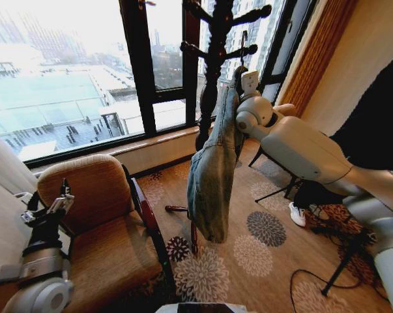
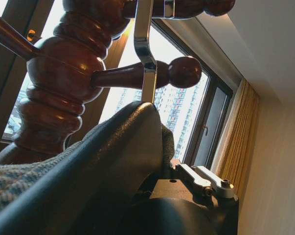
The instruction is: Pick up the clothes from the bed and hang them on the clothes hanger.
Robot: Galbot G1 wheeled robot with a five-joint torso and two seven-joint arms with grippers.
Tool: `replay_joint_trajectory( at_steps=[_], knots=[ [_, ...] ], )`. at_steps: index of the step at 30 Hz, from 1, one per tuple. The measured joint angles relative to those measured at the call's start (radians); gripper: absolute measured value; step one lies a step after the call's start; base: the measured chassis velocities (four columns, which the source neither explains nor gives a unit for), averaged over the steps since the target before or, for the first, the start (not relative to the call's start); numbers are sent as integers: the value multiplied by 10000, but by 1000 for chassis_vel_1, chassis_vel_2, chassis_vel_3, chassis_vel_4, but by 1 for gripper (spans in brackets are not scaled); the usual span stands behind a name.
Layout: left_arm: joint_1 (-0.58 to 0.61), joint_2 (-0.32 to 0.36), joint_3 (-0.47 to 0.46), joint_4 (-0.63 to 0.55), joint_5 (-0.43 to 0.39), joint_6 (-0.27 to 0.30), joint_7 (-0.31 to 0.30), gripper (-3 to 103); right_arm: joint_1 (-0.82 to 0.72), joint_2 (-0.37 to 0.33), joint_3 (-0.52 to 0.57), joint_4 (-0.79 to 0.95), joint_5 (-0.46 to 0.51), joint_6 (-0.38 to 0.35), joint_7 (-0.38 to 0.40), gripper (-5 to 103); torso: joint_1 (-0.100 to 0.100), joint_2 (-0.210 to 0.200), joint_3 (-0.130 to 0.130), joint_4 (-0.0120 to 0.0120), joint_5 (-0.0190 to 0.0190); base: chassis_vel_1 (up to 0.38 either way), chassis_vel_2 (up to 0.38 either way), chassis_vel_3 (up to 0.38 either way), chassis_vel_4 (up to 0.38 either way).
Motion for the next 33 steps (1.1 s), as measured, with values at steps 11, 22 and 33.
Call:
replay_joint_trajectory(
  at_steps=[11, 22, 33],
  knots=[
    [-7, -8, 26, 40, 45, 1, 11, 100, -35, 46, 17, -265, -122, 22, -133, 23, -1, 0, 0, 0, 0, 0, 0, 0, 0],
    [-35, 5, 18, 105, 47, 0, 12, 100, -87, 142, 52, -502, -230, 46, -269, 23, 0, 0, 0, 0, 0, 0, 0, 0, 0],
    [-43, 29, 11, 161, 47, -8, 32, 100, -63, 151, 23, -557, -235, 51, -305, 23, 0, 0, 0, 0, 0, 0, 0, 0, 0]
  ],
)
